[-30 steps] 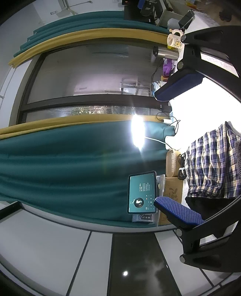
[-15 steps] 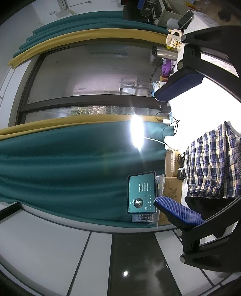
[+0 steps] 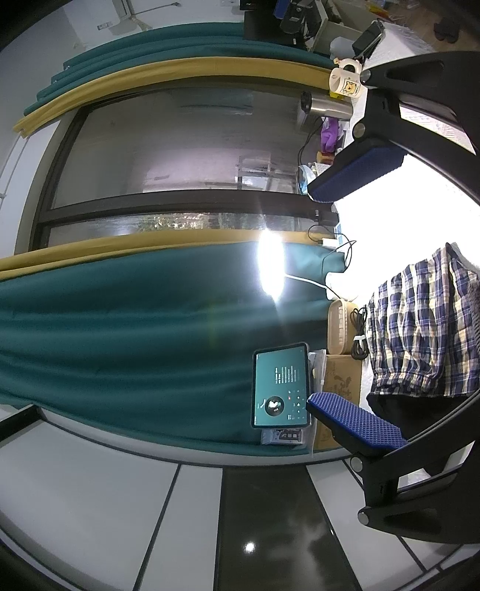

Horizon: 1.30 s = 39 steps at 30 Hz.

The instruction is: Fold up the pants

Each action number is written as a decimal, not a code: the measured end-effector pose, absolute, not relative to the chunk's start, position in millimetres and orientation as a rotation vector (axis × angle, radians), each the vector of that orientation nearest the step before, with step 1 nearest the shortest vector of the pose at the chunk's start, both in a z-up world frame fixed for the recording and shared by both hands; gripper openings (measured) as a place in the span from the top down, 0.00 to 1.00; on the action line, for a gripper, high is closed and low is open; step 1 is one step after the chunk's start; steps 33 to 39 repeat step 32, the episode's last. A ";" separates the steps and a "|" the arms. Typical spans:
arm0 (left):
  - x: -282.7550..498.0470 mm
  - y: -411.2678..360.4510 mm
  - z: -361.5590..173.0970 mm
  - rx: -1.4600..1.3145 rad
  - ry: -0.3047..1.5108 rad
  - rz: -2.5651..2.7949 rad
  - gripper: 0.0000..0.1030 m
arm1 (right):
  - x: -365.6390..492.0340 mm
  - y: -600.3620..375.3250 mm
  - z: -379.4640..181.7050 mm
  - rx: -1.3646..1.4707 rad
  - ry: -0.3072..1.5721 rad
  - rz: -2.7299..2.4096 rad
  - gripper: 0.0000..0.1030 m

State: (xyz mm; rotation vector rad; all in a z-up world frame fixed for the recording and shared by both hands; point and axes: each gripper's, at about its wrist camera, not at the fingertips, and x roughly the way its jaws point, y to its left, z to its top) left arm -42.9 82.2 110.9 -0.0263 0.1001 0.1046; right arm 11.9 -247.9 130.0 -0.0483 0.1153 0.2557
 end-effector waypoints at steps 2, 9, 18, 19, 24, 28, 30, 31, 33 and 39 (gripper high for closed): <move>-42.9 82.2 110.9 -0.027 0.101 0.104 0.01 | 12.5 -248.8 129.4 -0.048 0.118 0.256 0.05; -42.6 82.0 111.1 -0.026 0.101 0.104 0.01 | 13.1 -249.1 129.2 -0.049 0.117 0.256 0.05; -42.3 81.1 111.6 -0.027 0.105 0.102 0.01 | 13.3 -249.5 129.2 -0.049 0.117 0.256 0.04; -42.3 81.1 111.6 -0.027 0.106 0.102 0.01 | 13.6 -249.7 129.1 -0.048 0.117 0.256 0.04; -42.2 81.9 111.5 -0.028 0.106 0.101 0.01 | 13.2 -249.4 129.2 -0.049 0.117 0.256 0.04; -42.5 80.1 111.2 -0.029 0.109 0.100 0.01 | 13.4 -248.9 129.4 -0.049 0.118 0.256 0.04; -42.0 79.4 110.3 -0.028 0.111 0.101 0.01 | 13.6 -248.8 129.1 -0.050 0.117 0.255 0.04; -41.9 78.9 110.3 -0.026 0.112 0.107 0.01 | 13.6 -249.0 129.2 -0.049 0.117 0.255 0.04; -41.5 78.3 110.1 -0.023 0.115 0.113 0.01 | 14.0 -249.2 129.1 -0.049 0.117 0.256 0.04; -41.5 78.3 110.1 -0.023 0.115 0.113 0.01 | 14.0 -249.2 129.1 -0.049 0.117 0.256 0.04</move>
